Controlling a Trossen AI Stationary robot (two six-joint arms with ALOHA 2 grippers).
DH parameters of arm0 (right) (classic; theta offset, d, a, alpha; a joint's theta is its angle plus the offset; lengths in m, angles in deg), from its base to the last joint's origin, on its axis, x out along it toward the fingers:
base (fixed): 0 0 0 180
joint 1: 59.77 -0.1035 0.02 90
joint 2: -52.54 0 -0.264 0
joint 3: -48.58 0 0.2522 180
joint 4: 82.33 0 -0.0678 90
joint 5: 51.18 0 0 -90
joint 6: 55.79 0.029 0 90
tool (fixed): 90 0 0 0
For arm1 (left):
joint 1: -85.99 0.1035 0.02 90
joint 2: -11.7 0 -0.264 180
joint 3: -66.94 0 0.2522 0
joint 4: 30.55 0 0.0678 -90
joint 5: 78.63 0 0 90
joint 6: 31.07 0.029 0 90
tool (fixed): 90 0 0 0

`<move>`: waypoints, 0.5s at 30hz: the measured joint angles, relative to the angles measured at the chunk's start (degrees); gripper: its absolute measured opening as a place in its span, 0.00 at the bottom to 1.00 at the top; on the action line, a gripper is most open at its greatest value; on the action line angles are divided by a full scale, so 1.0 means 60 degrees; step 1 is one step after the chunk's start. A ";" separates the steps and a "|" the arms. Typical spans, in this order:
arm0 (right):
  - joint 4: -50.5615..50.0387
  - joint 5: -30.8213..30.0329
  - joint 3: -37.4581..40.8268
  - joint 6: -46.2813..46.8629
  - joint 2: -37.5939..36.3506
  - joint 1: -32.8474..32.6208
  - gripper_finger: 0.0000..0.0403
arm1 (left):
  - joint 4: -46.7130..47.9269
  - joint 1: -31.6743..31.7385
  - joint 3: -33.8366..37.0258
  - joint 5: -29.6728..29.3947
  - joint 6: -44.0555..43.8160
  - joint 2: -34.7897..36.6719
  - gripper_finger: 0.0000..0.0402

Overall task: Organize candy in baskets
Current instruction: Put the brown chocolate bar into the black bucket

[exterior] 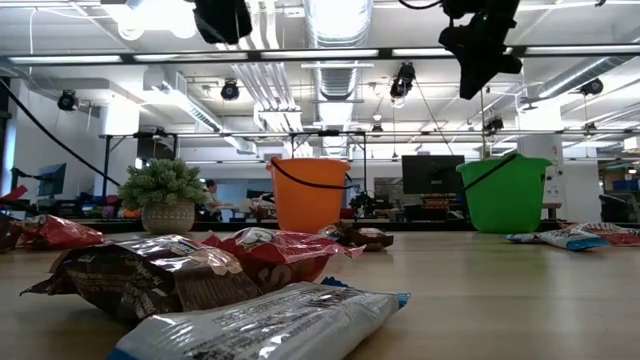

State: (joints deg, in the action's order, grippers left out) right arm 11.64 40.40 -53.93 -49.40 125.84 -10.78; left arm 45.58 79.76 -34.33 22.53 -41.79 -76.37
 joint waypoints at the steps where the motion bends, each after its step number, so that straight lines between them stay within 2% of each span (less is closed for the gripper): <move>1: -0.0004 0.0001 0.0000 0.0000 0.0000 -0.0003 0.15 | 0.0004 -0.0067 0.0000 0.0083 0.0030 -0.0151 0.53; 6: -0.0133 0.0007 0.0000 0.0000 0.0000 -0.0001 0.15 | 0.0026 -0.0442 0.0000 0.0325 0.0186 -0.0886 0.55; 15: -0.0171 -0.0003 0.0000 0.0000 -0.0004 0.0000 0.15 | -0.0083 -0.1229 0.0000 0.0576 0.0900 -0.1969 0.53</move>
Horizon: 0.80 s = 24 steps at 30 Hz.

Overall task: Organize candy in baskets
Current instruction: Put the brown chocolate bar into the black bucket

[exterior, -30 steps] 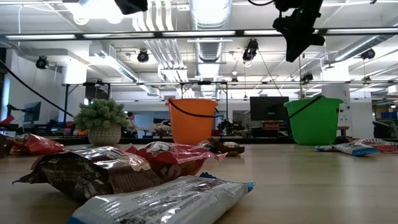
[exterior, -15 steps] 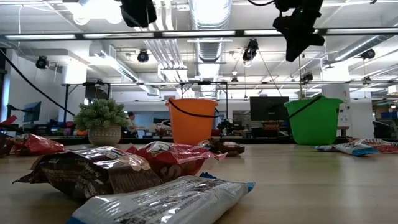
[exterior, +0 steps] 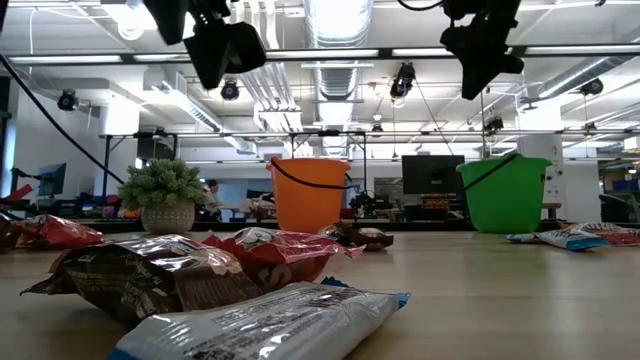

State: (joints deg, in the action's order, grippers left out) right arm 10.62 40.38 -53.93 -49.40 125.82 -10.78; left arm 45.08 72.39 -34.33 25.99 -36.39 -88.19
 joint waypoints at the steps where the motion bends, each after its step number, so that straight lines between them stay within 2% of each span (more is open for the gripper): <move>1: -0.0001 0.0003 0.0000 0.0000 0.0000 0.0000 0.15 | -0.0017 -0.0080 0.0000 -0.0003 0.0096 -0.0100 0.53; 8: 0.0007 0.0000 0.0000 0.0000 0.0000 0.0000 0.15 | -0.0694 -0.0406 -0.0124 0.0000 0.0189 -0.0717 0.52; 19: 0.0014 -0.0004 0.0004 -0.0339 0.0000 0.0000 0.15 | -0.0639 -0.0752 -0.2016 -0.0007 -0.0491 -0.1561 0.52; 24: -0.0042 0.0031 0.0004 -0.0419 0.0000 0.0000 0.15 | -0.0041 -0.0906 -0.2763 -0.0015 -0.0554 -0.2174 0.52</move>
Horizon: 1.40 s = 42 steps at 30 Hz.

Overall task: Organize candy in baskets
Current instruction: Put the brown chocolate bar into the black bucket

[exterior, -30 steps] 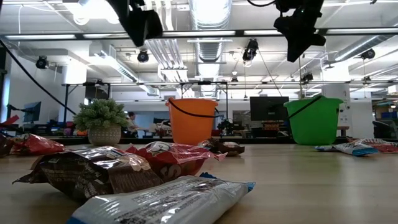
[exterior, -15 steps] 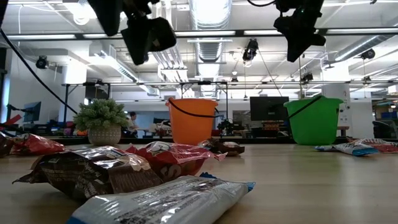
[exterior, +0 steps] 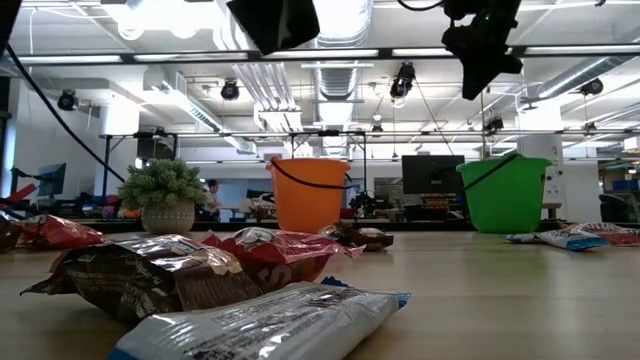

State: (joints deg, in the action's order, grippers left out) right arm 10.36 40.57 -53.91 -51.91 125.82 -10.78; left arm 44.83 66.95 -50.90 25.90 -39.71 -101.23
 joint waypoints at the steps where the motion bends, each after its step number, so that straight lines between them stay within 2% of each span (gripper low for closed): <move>1: -0.0076 0.0008 0.0000 0.0052 0.0000 0.0000 0.15 | 0.0168 -0.0039 -0.0142 0.0000 0.0015 -0.0125 0.52; 7: -0.0623 0.0039 0.0000 0.0350 0.0000 0.0000 0.15 | 0.0929 -0.0456 -0.0450 0.0013 0.0325 -0.0700 0.52; 17: -0.0696 0.0043 0.0000 0.0895 -0.0004 0.0000 0.15 | 0.0636 -0.1114 -0.0186 0.0021 0.0413 -0.0906 0.52; 22: -0.0698 0.0052 0.0000 0.1002 -0.0004 0.0000 0.15 | -0.0037 -0.1128 0.0022 -0.0045 0.0564 -0.0910 0.52; 32: -0.0690 0.0062 0.0000 0.0739 -0.0004 0.0000 0.15 | 0.0008 -0.1002 0.0067 -0.0112 0.0567 -0.1213 0.52; 42: -0.0698 0.0059 0.0000 0.0340 -0.0004 0.0000 0.15 | -0.0294 -0.0990 0.0000 -0.0107 -0.0325 -0.1281 0.52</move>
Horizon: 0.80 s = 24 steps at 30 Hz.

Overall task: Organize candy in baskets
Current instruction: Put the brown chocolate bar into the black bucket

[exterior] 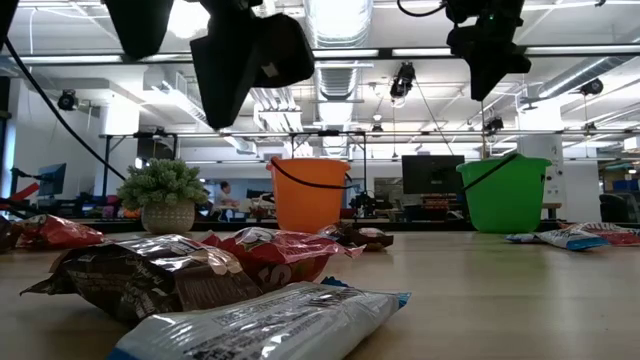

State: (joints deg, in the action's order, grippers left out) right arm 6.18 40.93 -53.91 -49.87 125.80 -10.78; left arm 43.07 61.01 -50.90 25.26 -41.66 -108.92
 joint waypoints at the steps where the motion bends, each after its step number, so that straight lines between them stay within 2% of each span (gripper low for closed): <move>1: 0.0004 0.0000 0.0000 -0.0005 0.0000 0.0000 0.15 | -0.0009 0.0010 -0.0015 0.0001 -0.0022 0.0000 0.52; 19: 0.0005 0.0011 0.0000 -0.0100 0.0000 0.0000 0.15 | -0.0076 0.0010 -0.0009 0.0038 -0.0057 -0.0319 0.52; 24: 0.0003 0.0443 0.0004 -0.0103 0.0000 0.0000 0.15 | -0.0054 -0.0013 -0.0002 0.0038 -0.0170 -0.0524 0.52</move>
State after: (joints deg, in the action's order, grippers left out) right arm 6.19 43.58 -53.88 -50.49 125.80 -10.78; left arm 42.74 60.93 -50.91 25.48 -42.68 -112.06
